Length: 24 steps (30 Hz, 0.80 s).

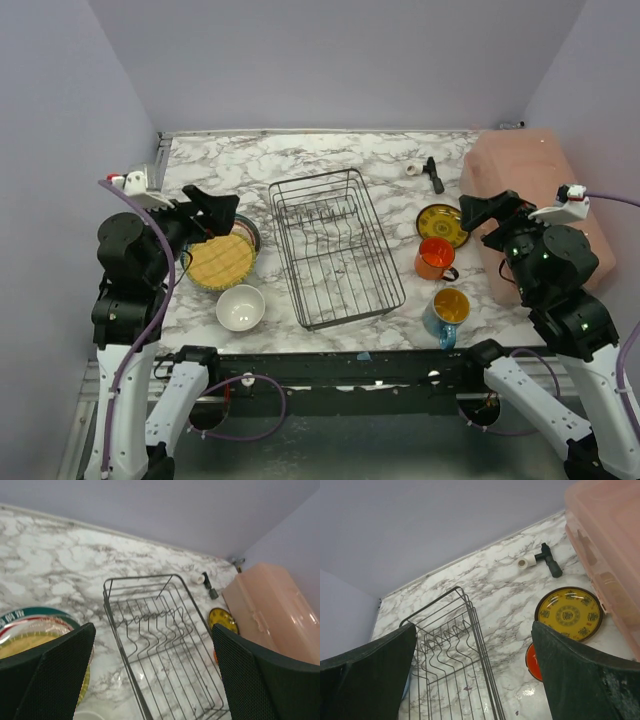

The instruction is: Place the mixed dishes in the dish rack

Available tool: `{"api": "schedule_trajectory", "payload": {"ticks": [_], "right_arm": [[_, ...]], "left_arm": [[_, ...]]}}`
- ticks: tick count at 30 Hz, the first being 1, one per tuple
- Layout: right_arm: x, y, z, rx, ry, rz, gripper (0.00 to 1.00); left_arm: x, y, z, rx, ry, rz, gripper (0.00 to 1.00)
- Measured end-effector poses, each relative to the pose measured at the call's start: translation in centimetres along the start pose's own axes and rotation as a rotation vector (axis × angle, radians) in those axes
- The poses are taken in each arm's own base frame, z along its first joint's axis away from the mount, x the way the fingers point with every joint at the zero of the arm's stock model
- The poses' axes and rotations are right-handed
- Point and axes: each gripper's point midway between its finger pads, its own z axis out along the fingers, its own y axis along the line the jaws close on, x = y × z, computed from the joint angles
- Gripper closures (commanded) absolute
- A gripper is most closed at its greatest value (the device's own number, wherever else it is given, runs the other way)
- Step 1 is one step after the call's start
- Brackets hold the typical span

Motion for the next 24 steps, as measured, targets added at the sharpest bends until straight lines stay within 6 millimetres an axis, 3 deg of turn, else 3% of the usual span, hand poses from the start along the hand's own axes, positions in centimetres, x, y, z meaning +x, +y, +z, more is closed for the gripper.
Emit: {"api": "schedule_trajectory", "payload": {"ticks": [5,12,16,20,24], "right_arm": [[0.9,-0.3,0.5,0.018,0.029,-0.011,0.00],[3.2,-1.1,1.4,0.054,0.086,-0.007,0.00],[4.6,-1.5,1.8,0.082,0.120,0.028,0.00],[4.7,-1.5,1.8,0.086,0.122,0.051,0.00],[5.0,-1.6,1.5,0.072,0.128,0.057,0.00]], "left_arm": [[5.4,1.9,1.3,-0.034,0.185,-0.069,0.01],[13.0,4.6,1.3,-0.097,0.417,-0.189,0.01],[15.6,6.8,0.6,-0.243,0.489,-0.273,0.01],[17.7,9.3,-0.6,-0.431,0.517,-0.372,0.01],[21.0,10.9,-1.9,-0.579,0.588,-0.462,0.01]]}}
